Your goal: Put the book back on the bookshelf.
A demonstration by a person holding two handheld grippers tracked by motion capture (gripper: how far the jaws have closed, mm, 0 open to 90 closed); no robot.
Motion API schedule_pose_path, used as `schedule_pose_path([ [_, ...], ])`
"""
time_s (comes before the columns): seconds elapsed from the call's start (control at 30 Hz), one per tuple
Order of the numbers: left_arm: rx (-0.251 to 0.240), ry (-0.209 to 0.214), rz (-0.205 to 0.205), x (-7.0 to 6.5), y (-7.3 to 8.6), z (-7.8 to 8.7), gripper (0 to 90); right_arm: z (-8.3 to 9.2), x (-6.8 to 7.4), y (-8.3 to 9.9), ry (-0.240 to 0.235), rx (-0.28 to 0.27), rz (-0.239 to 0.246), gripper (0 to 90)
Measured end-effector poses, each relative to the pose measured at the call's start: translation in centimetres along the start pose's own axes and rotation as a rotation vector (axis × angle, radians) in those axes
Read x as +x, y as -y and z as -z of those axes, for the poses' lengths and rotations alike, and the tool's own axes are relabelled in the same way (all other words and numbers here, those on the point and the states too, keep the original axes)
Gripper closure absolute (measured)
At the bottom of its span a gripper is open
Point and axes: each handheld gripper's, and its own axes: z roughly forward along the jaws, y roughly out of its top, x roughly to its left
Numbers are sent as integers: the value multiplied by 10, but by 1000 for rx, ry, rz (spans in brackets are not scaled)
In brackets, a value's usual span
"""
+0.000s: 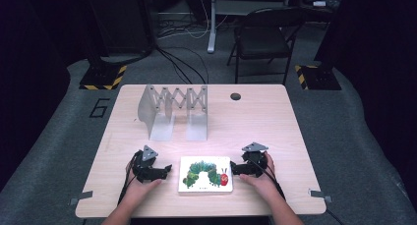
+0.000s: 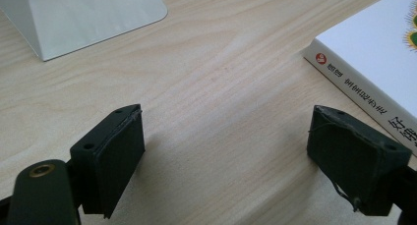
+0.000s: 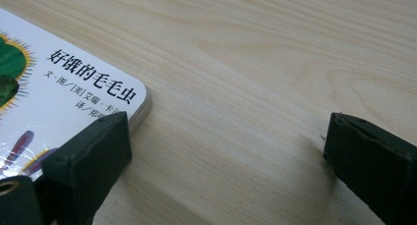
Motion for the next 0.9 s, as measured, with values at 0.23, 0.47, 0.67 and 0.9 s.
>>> schedule_pose_path([
  [0.23, 1, -1, -7, 0, 0, 0, 141, 0, 0, 0, 4, -3, 5, 35],
  [0.47, 3, -2, 0, 0, 0, 0, 141, 0, 0, 0, 4, -3, 3, 37],
  [0.67, 3, -3, -1, -1, 0, 0, 143, 0, 0, 0, 3, -11, 2, 59],
  [0.9, 10, 17, -15, -4, -2, 0, 145, 0, 2, -1, 1, -15, -14, 97],
])
